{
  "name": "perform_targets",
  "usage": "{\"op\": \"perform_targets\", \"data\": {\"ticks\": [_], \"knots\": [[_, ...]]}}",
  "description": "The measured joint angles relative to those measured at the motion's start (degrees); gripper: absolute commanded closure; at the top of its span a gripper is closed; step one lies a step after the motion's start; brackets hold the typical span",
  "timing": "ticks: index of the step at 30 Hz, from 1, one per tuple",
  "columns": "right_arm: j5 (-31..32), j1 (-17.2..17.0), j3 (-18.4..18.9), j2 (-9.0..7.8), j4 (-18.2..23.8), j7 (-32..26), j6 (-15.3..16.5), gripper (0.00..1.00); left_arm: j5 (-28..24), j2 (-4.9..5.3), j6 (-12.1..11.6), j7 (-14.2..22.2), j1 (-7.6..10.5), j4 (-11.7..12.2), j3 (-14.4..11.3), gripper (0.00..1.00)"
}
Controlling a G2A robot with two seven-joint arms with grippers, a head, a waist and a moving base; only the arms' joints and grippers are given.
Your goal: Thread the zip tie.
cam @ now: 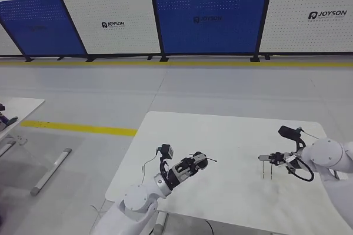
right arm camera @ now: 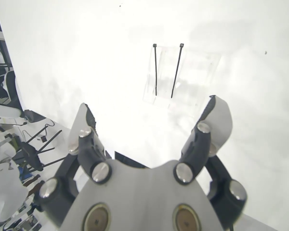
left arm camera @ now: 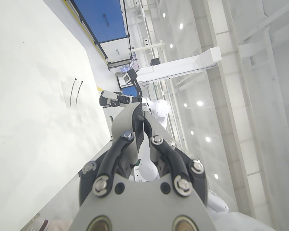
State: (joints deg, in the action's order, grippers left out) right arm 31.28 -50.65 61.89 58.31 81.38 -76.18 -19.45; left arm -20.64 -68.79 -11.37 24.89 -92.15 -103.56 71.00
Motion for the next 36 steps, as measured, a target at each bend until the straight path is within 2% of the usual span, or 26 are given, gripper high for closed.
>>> {"op": "perform_targets", "data": {"ticks": [1,6,9,18,20,36], "knots": [[0.06,0.24,-0.2,0.09,-0.44,0.34,-0.04,0.51,0.0,0.0,0.0,0.0,0.0,0.0,0.0,1.0],[0.12,1.68,-1.12,0.72,-2.04,0.5,-0.04,0.62,0.0,0.0,0.0,0.0,0.0,0.0,0.0,1.0],[0.52,2.22,-1.49,0.96,-2.71,-0.44,-0.04,0.56,0.0,0.0,0.0,0.0,0.0,0.0,0.0,1.0],[2.82,3.8,-3.24,1.61,-6.59,-3.48,-0.03,0.56,0.0,0.0,0.0,0.0,0.0,0.0,0.0,1.0],[3.01,4.02,-3.61,1.72,-7.36,-3.48,-0.03,0.62,0.0,0.0,0.0,0.0,0.0,0.0,0.0,1.0],[3.88,8.14,-7.96,3.54,-14.97,-3.46,-0.03,0.66,0.0,0.0,0.0,0.0,0.0,0.0,0.0,1.0]]}}
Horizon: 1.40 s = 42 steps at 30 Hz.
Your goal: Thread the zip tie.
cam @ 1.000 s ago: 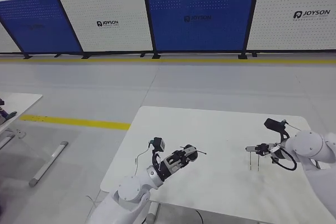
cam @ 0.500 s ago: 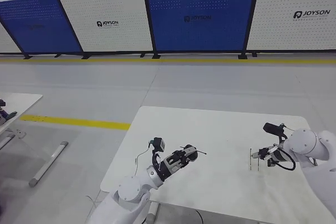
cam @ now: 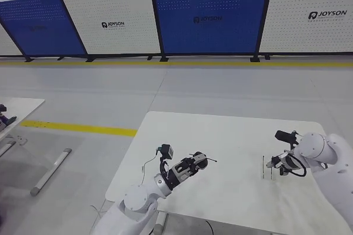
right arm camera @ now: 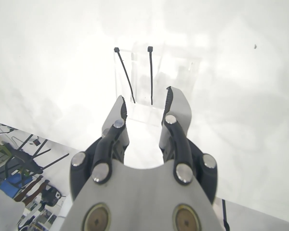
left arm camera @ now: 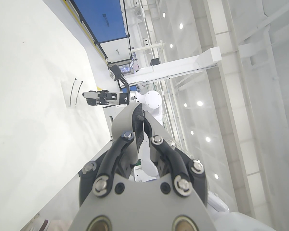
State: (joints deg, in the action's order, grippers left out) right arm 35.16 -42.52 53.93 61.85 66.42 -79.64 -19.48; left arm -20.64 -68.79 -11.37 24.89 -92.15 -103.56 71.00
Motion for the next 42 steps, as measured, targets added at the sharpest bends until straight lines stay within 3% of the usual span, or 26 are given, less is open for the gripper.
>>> {"op": "perform_targets", "data": {"ticks": [20,36,39,40,41,42], "knots": [[0.38,4.78,-4.18,3.94,-10.01,0.0,0.0,0.75,0.0,0.0,0.0,0.0,0.0,0.0,0.0,1.0],[1.74,8.0,-6.47,7.05,-16.91,0.0,0.0,0.75,0.0,0.0,0.0,0.0,0.0,0.0,0.0,1.0],[1.89,8.44,-6.77,7.6,-17.98,0.0,0.0,0.8,0.0,0.0,0.0,0.0,0.0,0.0,0.0,1.0],[1.92,8.57,-6.84,7.75,-18.26,0.0,0.0,0.85,0.0,0.0,0.0,0.0,0.0,0.0,0.0,1.0],[1.97,8.73,-6.9,7.93,-18.62,0.0,0.0,1.0,0.0,0.0,0.0,0.0,0.0,0.0,0.0,1.0],[2.02,8.84,-6.94,8.05,-18.86,0.0,0.0,1.0,0.0,0.0,0.0,0.0,0.0,0.0,0.0,1.0]]}}
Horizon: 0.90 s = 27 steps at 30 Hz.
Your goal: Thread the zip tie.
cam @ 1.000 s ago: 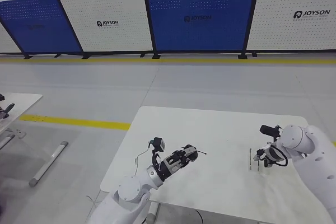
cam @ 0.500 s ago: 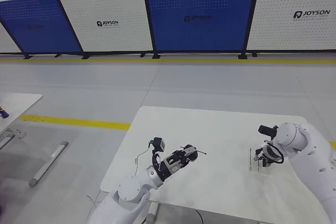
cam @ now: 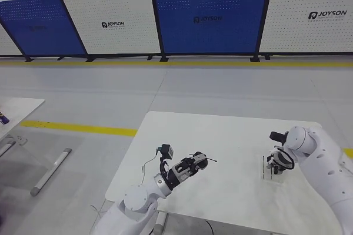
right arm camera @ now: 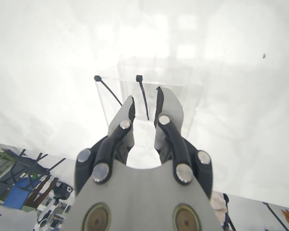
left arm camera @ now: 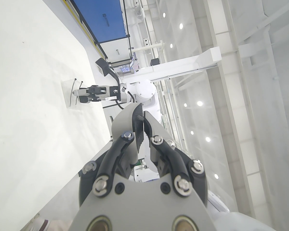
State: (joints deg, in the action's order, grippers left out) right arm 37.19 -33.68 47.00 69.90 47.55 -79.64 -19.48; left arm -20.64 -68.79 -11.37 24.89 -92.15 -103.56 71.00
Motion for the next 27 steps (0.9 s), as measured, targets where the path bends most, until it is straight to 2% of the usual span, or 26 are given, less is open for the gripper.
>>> {"op": "perform_targets", "data": {"ticks": [9,15,22,27], "knots": [[0.94,0.53,0.09,0.7,-1.58,0.0,0.0,1.0,0.0,0.0,0.0,0.0,0.0,0.0,0.0,1.0],[1.64,0.14,0.52,0.64,-0.69,0.0,0.0,1.0,0.0,0.0,0.0,0.0,0.0,0.0,0.0,1.0],[3.06,-1.76,1.9,-0.43,3.53,0.0,0.0,1.0,0.0,0.0,0.0,0.0,0.0,0.0,0.0,1.0],[3.88,-4.47,4.3,-1.77,8.99,0.0,0.0,1.0,0.0,0.0,0.0,0.0,0.0,0.0,0.0,1.0]]}}
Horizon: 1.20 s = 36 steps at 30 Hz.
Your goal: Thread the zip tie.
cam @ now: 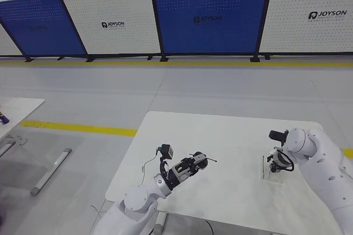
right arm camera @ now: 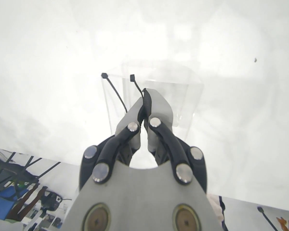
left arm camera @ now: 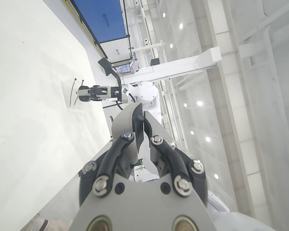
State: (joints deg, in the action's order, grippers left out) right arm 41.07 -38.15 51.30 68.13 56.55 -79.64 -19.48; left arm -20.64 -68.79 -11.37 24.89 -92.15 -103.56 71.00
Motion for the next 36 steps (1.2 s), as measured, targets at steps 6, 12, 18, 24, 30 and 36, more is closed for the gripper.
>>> {"op": "perform_targets", "data": {"ticks": [6,12,18,24,30,36], "knots": [[0.46,-6.31,7.38,-2.73,11.27,0.19,0.0,1.0,0.0,0.0,0.0,0.0,0.0,0.0,0.0,1.0],[-0.63,-15.24,16.86,-5.13,24.96,2.1,0.6,1.0,0.0,0.0,0.0,0.0,0.0,0.0,0.0,1.0],[-5.13,-22.47,24.2,-6.74,32.88,2.26,5.4,1.0,0.0,0.0,0.0,0.0,0.0,0.0,0.0,1.0],[-3.88,-22.42,23.97,-6.84,32.67,1.76,5.16,1.0,0.0,0.0,0.0,0.0,0.0,0.0,0.0,1.0],[-3.9,-22.43,23.97,-6.84,32.68,1.77,5.16,1.0,0.0,0.0,0.0,0.0,0.0,0.0,0.0,1.0],[-2.21,-24.39,20.63,-6.52,33.78,5.33,5.66,1.0,0.0,0.0,0.0,0.0,0.0,0.0,0.0,1.0]]}}
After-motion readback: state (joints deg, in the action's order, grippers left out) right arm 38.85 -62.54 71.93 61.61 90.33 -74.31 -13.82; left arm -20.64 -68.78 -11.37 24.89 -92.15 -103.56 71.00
